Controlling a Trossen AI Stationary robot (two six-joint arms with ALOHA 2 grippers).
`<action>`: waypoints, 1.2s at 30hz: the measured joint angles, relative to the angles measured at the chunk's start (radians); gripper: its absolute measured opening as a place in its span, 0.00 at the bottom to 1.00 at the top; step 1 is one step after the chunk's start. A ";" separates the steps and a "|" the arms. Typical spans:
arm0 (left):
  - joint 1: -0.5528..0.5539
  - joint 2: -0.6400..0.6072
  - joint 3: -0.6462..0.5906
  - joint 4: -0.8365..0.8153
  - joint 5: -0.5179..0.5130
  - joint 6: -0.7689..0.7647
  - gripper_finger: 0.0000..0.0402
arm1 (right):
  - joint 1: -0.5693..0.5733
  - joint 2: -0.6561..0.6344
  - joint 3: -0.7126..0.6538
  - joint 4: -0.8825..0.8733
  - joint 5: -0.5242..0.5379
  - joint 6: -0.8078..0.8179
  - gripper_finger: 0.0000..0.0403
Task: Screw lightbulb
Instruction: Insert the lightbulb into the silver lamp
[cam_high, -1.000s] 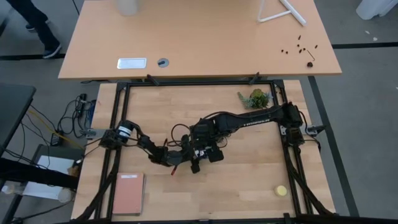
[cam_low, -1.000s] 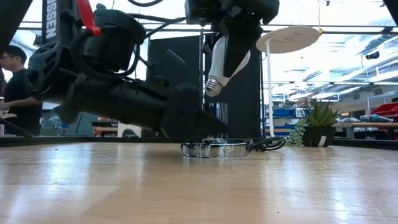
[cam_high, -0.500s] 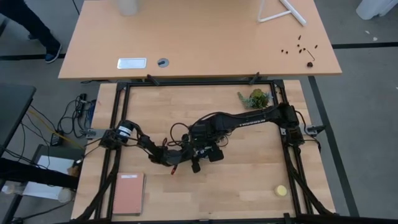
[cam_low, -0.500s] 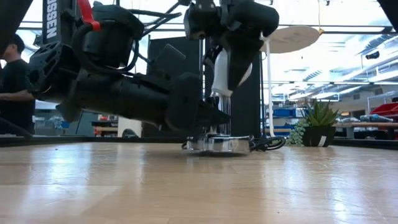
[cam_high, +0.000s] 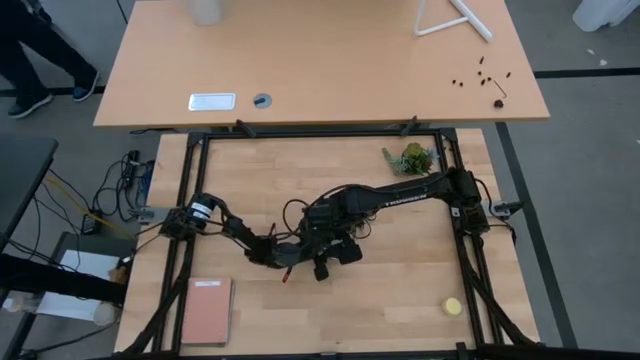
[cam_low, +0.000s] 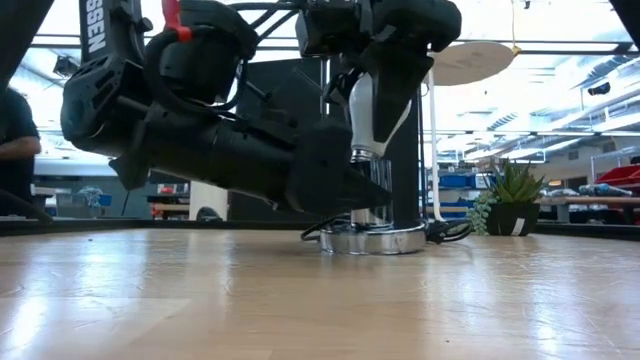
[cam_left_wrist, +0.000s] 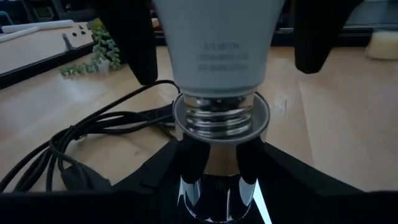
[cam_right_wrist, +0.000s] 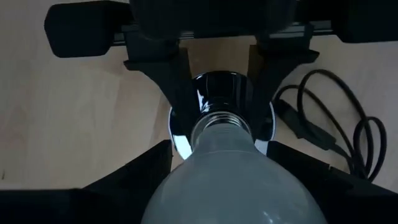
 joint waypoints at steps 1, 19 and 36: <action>0.000 0.000 0.002 0.000 0.002 0.000 0.45 | 0.002 0.000 0.000 -0.001 0.000 0.000 0.66; 0.002 -0.001 0.001 -0.004 -0.011 -0.033 0.45 | 0.032 0.000 0.000 0.067 0.017 -0.032 0.66; 0.001 -0.002 0.000 -0.011 -0.017 -0.055 0.45 | 0.002 0.000 0.000 0.032 0.051 -0.057 0.66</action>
